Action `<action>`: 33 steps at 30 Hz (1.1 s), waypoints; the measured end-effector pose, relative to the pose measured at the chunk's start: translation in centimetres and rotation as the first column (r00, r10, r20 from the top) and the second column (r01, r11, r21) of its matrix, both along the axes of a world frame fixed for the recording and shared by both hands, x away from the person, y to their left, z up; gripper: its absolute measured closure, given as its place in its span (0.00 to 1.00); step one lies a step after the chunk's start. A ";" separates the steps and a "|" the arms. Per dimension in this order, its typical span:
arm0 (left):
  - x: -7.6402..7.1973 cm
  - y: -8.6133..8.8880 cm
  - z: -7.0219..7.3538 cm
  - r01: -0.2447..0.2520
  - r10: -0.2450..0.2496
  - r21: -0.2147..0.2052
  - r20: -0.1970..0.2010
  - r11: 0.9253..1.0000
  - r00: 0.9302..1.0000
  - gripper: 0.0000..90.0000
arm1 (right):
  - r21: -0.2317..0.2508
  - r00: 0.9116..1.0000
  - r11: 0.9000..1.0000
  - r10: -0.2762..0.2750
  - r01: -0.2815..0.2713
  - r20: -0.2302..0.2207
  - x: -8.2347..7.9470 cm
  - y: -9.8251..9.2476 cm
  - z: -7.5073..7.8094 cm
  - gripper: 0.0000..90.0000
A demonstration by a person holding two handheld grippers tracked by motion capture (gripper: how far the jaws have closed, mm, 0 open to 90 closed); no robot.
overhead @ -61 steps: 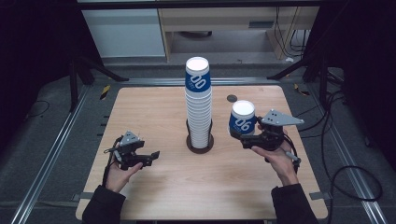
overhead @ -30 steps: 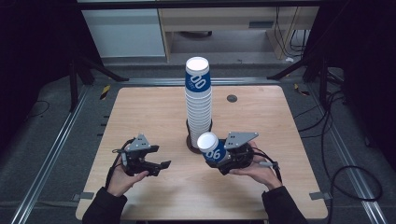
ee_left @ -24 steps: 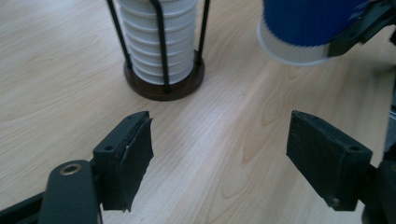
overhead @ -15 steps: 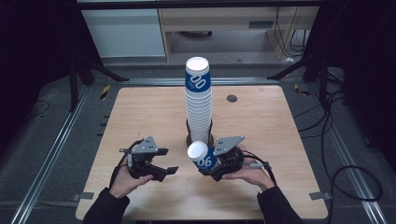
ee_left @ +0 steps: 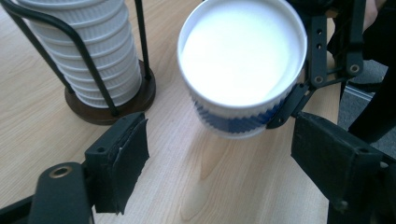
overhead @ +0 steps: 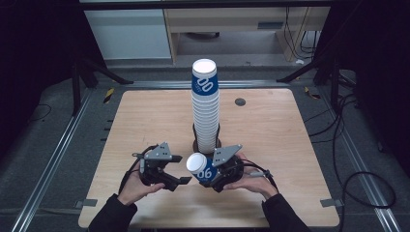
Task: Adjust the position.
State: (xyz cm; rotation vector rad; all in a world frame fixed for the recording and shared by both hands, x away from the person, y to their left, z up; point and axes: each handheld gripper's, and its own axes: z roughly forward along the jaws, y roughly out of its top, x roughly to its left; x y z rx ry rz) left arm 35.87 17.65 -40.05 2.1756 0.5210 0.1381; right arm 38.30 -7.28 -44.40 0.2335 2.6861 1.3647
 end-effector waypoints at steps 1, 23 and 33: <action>0.0 0.0 0.0 0.000 0.000 0.000 0.000 1.000 1.000 0.20 | -0.001 1.000 1.000 0.005 -0.005 0.000 0.0 0.1 -0.1 0.22; -0.3 -1.8 -1.0 0.061 -0.058 0.068 -0.037 0.996 0.998 0.27 | -0.053 0.995 0.994 0.100 -0.099 0.014 -0.9 2.7 -1.4 0.22; -0.2 -1.8 -1.1 0.059 -0.055 0.074 -0.054 0.996 0.997 0.28 | -0.057 0.995 0.994 0.097 -0.097 0.004 -1.0 3.1 -1.5 0.20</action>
